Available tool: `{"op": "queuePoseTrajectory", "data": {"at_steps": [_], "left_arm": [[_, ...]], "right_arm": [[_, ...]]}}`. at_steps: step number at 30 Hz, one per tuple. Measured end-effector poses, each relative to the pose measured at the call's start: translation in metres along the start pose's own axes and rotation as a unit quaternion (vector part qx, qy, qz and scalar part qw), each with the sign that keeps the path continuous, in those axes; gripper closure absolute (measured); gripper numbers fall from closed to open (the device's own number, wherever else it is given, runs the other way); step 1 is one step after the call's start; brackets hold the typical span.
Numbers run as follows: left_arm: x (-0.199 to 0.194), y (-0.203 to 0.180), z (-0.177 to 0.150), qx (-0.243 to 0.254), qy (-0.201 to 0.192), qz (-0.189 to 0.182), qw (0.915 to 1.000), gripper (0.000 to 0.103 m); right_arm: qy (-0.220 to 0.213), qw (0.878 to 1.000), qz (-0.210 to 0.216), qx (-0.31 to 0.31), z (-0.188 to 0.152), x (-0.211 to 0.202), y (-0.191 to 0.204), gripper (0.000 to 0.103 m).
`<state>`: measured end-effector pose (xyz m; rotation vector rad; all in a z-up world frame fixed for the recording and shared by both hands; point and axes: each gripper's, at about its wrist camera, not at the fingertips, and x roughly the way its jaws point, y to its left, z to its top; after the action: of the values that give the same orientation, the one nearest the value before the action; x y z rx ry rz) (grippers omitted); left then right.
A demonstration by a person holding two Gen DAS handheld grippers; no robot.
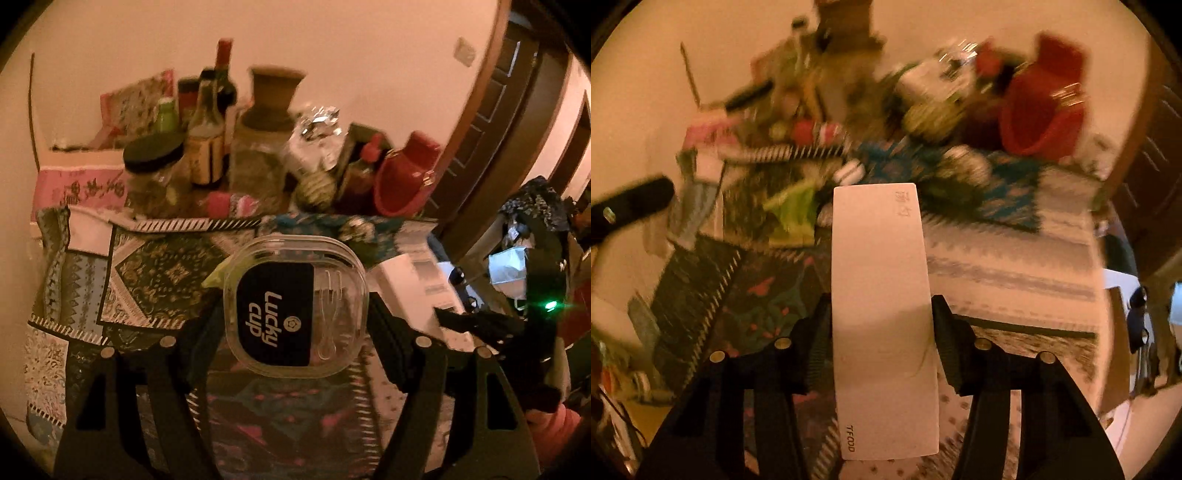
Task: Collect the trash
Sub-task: 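Carry the Lucky Cup container and white paper strip down toward the bin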
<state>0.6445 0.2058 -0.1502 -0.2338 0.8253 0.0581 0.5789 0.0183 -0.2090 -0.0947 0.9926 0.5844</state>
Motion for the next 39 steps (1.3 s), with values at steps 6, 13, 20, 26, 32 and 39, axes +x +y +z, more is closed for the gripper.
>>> {"op": "queuePoseTrajectory", "data": {"at_steps": [6, 13, 20, 26, 32, 39], "left_arm": [[-0.053, -0.046, -0.006, -0.002, -0.054, 0.005, 0.9985, 0.029], [-0.123, -0.096, -0.032, -0.017, -0.119, 0.026, 0.9925, 0.029], [-0.181, -0.125, -0.052, -0.017, -0.163, 0.037, 0.9857, 0.029], [-0.222, -0.133, -0.067, -0.005, -0.19, 0.035, 0.9812, 0.029], [-0.257, -0.123, -0.089, 0.01, -0.205, 0.011, 0.9786, 0.029], [-0.302, -0.101, -0.134, 0.032, -0.198, -0.016, 0.9796, 0.029]], "right_arm": [[-0.092, 0.996, -0.001, 0.023, -0.002, -0.083, -0.015, 0.055], [-0.174, 0.985, 0.009, 0.011, -0.014, -0.166, -0.02, 0.055], [-0.22, 0.975, 0.03, -0.011, -0.029, -0.22, -0.009, 0.055], [-0.242, 0.97, 0.035, -0.008, -0.05, -0.249, 0.002, 0.055], [-0.254, 0.967, 0.02, 0.006, -0.08, -0.275, 0.015, 0.055], [-0.253, 0.967, 0.0, 0.037, -0.127, -0.297, 0.056, 0.055]]}}
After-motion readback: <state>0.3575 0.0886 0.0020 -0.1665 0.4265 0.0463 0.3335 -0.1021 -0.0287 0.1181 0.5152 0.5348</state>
